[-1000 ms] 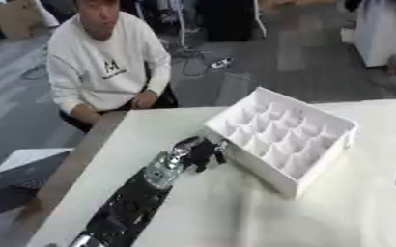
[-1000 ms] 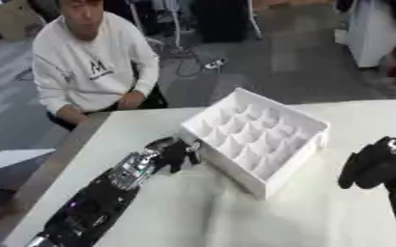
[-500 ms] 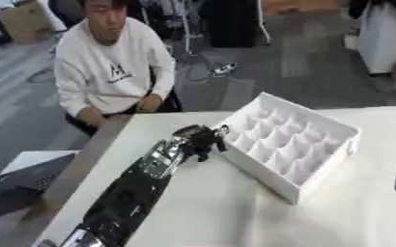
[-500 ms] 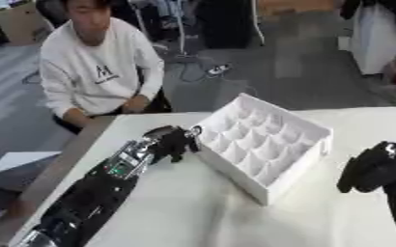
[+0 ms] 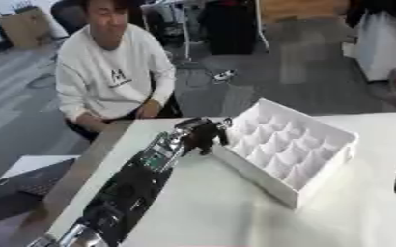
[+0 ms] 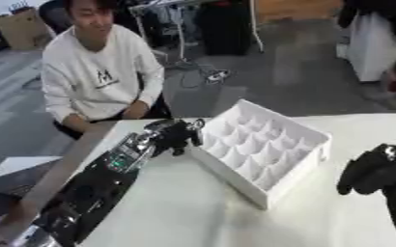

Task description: Pick up objects on the table and place them in the box.

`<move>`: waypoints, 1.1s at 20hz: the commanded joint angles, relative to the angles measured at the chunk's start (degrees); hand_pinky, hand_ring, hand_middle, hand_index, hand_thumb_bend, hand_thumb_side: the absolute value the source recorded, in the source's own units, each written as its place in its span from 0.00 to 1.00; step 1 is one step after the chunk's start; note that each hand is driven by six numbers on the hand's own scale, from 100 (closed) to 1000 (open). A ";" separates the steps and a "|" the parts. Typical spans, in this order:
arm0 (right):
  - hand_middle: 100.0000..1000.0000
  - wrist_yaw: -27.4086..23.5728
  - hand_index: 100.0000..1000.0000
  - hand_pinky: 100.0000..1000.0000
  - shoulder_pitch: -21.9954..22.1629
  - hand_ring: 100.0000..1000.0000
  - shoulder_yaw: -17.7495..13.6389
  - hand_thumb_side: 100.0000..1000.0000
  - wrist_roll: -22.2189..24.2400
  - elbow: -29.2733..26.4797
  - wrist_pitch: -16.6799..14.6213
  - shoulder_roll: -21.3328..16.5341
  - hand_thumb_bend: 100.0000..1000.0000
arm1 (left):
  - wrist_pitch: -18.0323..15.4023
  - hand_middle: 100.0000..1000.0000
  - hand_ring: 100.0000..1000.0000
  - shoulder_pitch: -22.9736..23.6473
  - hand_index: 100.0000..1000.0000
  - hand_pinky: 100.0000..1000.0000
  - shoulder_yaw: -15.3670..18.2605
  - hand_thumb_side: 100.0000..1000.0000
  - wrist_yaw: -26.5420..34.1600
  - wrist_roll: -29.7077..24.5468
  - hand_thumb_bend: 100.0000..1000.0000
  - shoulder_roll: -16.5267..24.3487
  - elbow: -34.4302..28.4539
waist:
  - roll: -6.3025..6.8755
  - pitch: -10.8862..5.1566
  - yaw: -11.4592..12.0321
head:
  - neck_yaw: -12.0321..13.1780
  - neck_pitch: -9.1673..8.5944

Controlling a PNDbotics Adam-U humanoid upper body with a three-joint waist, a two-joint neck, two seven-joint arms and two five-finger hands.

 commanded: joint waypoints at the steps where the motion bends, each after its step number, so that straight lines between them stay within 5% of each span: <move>1: 0.45 -0.27 0.54 0.31 -0.31 0.41 0.23 0.63 1.20 -1.25 -1.02 0.42 0.00 | -1.19 0.00 0.00 -2.63 0.01 0.00 0.01 0.59 -2.07 0.11 0.00 2.35 0.04 | 0.03 -1.04 -0.32 | 0.35 -1.33; 8: 0.45 -0.40 0.54 0.31 -1.24 0.41 0.50 0.63 1.35 -2.33 -0.34 0.39 0.00 | -8.40 0.00 0.00 -7.49 0.03 0.00 -1.34 0.61 -14.37 2.92 0.00 3.45 1.25 | 1.12 0.47 -2.32 | 0.31 -6.58; 13: 0.45 -0.58 0.54 0.31 -1.26 0.41 0.71 0.63 1.52 -2.95 0.29 0.61 0.00 | -20.55 0.02 0.00 -9.66 0.10 0.00 -3.12 0.73 -39.84 11.01 0.00 3.35 0.30 | 1.58 0.72 -2.70 | 0.64 -6.07; 14: 0.45 -0.61 0.54 0.31 -1.24 0.41 0.72 0.62 1.52 -3.03 0.39 0.66 0.00 | -23.49 0.21 0.16 -9.82 0.24 0.00 -3.44 0.83 -45.84 13.61 0.00 3.21 -0.15 | 1.63 0.72 -2.78 | 0.72 -5.90; 15: 0.45 -0.64 0.54 0.31 -1.24 0.41 0.74 0.62 1.52 -3.11 0.47 0.71 0.00 | -26.01 0.48 0.50 -9.86 0.49 0.29 -3.83 0.94 -51.83 15.41 0.20 3.08 -0.03 | 1.67 0.72 -2.86 | 0.80 -5.77; 17: 0.45 -0.69 0.54 0.31 -1.22 0.41 0.79 0.62 1.53 -3.24 0.59 0.82 0.00 | -29.32 0.86 0.90 -9.99 0.88 0.87 -4.69 0.99 -63.88 15.83 0.59 2.78 1.38 | 1.72 0.68 -2.98 | 1.12 -5.31; 18: 0.45 -0.72 0.54 0.31 -1.20 0.41 0.82 0.62 1.53 -3.30 0.65 0.88 0.00 | -30.42 0.93 0.97 -10.08 0.94 0.98 -4.70 1.00 -69.34 15.33 0.65 2.48 2.14 | 1.72 0.66 -3.00 | 1.31 -5.05; 22: 0.45 -0.78 0.54 0.31 -1.09 0.41 0.82 0.62 1.55 -3.41 0.84 0.99 0.00 | -33.95 1.00 1.00 -10.00 1.00 1.00 -2.76 0.88 -83.13 17.71 0.80 1.37 3.88 | 1.63 0.60 -2.75 | 2.00 -4.24</move>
